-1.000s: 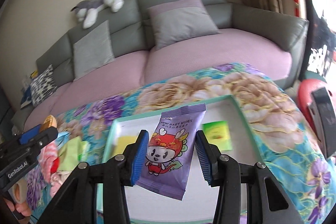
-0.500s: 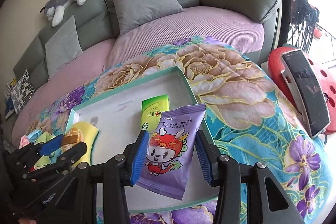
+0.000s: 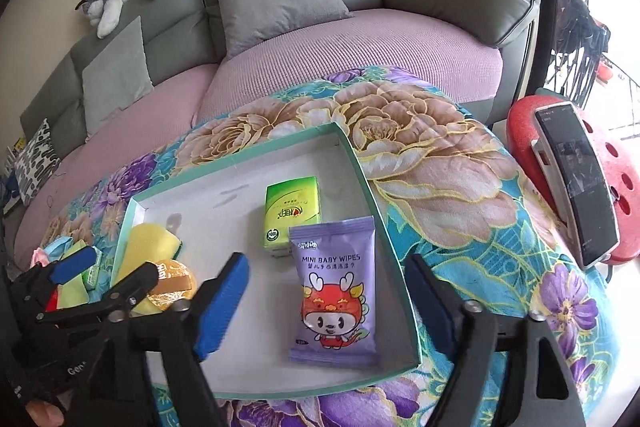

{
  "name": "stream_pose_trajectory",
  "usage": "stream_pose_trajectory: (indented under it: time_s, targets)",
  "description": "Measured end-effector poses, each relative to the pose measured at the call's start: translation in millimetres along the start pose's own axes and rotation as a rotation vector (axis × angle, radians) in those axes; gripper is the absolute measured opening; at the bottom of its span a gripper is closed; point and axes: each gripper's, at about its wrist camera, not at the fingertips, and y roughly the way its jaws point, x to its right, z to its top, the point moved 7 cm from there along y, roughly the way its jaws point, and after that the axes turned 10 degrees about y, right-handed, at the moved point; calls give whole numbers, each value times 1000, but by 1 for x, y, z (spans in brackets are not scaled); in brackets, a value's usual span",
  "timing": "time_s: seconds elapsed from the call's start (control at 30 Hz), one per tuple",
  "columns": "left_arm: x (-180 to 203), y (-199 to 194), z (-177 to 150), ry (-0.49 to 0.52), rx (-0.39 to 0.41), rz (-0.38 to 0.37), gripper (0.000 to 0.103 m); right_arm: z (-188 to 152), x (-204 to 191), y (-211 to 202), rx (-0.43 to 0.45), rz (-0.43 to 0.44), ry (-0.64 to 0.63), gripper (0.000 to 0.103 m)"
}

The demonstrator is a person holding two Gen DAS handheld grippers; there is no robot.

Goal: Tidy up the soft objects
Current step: 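Carry and release the puff into the tray with the left tool while the right releases the wipes, then move the left tool to the pink striped knit cloth on the pile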

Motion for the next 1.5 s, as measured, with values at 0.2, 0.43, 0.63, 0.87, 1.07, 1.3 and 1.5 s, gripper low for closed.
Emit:
stream_pose_trajectory:
  time_s: [0.2,0.43,0.63,0.87,1.07,1.3,1.5]
  targets:
    - [-45,-7,-6,-120,21,63,94,0,-7,1,10,-44,-68,103]
    - [-86,-11,-24,-220,29,82,103,-2,-21,6,10,-48,-90,103]
    - [-140,-37,-39,-336,77,120,103,5,-58,-10,64,-24,-137,103]
    - [-219,-81,-71,-475,137,245,103,-9,-133,-20,52,109,-216,103]
    - [-264,-100,-108,-578,120,312,103,-27,-184,-22,21,199,-255,103]
    - [-298,-125,-142,-685,112,344,103,-48,-221,-36,6,269,-310,103]
    - [-311,-146,-161,-729,111,359,103,-56,-229,-56,13,262,-354,103]
